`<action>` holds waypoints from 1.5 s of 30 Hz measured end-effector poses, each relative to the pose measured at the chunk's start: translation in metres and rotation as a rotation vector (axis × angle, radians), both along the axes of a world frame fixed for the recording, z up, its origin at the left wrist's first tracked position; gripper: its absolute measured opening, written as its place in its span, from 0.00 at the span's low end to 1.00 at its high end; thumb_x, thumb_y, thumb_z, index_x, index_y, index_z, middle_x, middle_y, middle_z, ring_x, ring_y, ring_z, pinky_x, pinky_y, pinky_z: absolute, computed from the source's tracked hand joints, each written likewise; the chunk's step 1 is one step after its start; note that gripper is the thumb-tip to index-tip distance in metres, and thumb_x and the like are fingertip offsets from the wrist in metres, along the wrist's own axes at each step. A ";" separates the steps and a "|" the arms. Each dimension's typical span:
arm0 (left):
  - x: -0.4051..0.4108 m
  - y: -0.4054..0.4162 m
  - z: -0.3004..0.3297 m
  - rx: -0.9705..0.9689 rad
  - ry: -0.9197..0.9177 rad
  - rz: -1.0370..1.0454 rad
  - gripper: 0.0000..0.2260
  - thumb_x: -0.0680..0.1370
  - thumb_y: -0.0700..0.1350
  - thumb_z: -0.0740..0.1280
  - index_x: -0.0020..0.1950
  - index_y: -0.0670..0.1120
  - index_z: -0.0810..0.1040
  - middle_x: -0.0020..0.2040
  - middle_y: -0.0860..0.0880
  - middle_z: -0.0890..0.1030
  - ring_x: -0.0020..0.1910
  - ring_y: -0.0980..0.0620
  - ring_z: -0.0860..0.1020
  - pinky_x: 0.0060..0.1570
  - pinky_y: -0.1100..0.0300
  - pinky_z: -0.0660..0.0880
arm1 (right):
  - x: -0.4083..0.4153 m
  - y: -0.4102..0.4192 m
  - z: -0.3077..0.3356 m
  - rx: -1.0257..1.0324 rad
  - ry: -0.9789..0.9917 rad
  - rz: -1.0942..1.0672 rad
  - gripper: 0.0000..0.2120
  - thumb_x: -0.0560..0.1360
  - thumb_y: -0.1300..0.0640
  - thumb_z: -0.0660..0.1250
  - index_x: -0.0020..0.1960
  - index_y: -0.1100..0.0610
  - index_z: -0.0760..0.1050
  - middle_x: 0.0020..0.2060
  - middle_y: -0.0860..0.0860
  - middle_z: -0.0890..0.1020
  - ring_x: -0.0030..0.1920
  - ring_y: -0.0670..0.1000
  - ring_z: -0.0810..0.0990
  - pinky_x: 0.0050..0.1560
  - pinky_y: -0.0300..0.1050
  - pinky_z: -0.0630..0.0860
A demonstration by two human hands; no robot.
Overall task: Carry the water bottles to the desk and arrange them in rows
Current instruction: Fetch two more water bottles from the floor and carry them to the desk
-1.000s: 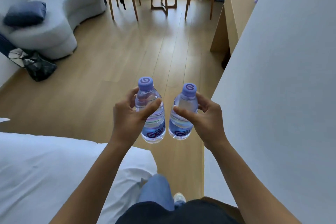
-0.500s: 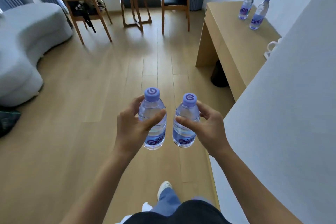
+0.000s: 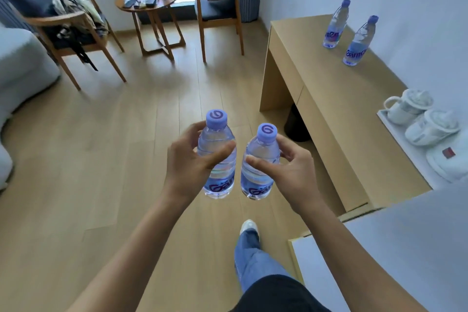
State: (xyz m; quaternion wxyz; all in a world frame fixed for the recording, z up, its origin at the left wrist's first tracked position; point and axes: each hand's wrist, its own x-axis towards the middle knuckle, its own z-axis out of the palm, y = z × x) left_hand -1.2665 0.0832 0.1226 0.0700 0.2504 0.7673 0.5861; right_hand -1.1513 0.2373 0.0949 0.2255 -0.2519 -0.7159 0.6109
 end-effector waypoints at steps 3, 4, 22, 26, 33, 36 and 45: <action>-0.056 0.050 0.004 -0.020 0.002 -0.017 0.19 0.68 0.50 0.79 0.56 0.54 0.79 0.47 0.54 0.85 0.46 0.56 0.84 0.46 0.58 0.81 | -0.054 0.047 0.005 0.000 0.001 -0.042 0.27 0.64 0.54 0.82 0.62 0.55 0.81 0.49 0.47 0.87 0.49 0.47 0.85 0.55 0.51 0.82; -0.073 0.065 0.006 -0.023 0.005 -0.020 0.18 0.68 0.51 0.79 0.55 0.55 0.79 0.46 0.55 0.85 0.46 0.57 0.84 0.45 0.59 0.81 | -0.069 0.062 0.007 -0.002 0.003 -0.050 0.27 0.64 0.55 0.82 0.61 0.55 0.81 0.48 0.48 0.87 0.49 0.48 0.85 0.55 0.52 0.82; -0.358 0.277 0.004 -0.014 -0.031 -0.269 0.21 0.68 0.49 0.78 0.59 0.54 0.78 0.45 0.57 0.86 0.44 0.59 0.84 0.40 0.69 0.77 | -0.327 0.246 0.009 0.023 0.023 -0.239 0.22 0.64 0.55 0.82 0.57 0.53 0.82 0.44 0.42 0.87 0.45 0.40 0.84 0.45 0.31 0.77; -0.434 0.331 0.013 -0.036 0.005 -0.395 0.21 0.69 0.50 0.78 0.60 0.55 0.77 0.46 0.60 0.85 0.45 0.61 0.83 0.39 0.72 0.76 | -0.386 0.282 0.014 0.049 0.020 -0.351 0.18 0.64 0.56 0.82 0.52 0.52 0.83 0.43 0.40 0.86 0.43 0.40 0.84 0.45 0.31 0.77; -0.517 0.415 0.014 -0.050 0.024 -0.549 0.16 0.69 0.51 0.77 0.55 0.55 0.78 0.45 0.63 0.84 0.43 0.63 0.83 0.36 0.73 0.75 | -0.445 0.342 0.014 0.045 0.007 -0.545 0.19 0.63 0.54 0.83 0.53 0.50 0.83 0.44 0.42 0.86 0.45 0.40 0.83 0.46 0.31 0.76; -0.538 0.455 0.005 -0.060 -0.010 -0.594 0.16 0.69 0.50 0.78 0.54 0.56 0.79 0.44 0.61 0.84 0.43 0.62 0.83 0.37 0.72 0.76 | -0.463 0.374 0.008 0.018 -0.012 -0.598 0.19 0.64 0.55 0.83 0.52 0.51 0.83 0.45 0.44 0.86 0.47 0.44 0.84 0.48 0.35 0.78; -0.596 0.610 -0.022 -0.096 -0.036 -0.635 0.17 0.67 0.51 0.80 0.51 0.58 0.78 0.43 0.60 0.84 0.43 0.61 0.83 0.39 0.70 0.77 | -0.523 0.513 -0.010 -0.034 -0.013 -0.656 0.19 0.64 0.57 0.82 0.52 0.47 0.82 0.45 0.41 0.86 0.47 0.42 0.84 0.47 0.32 0.77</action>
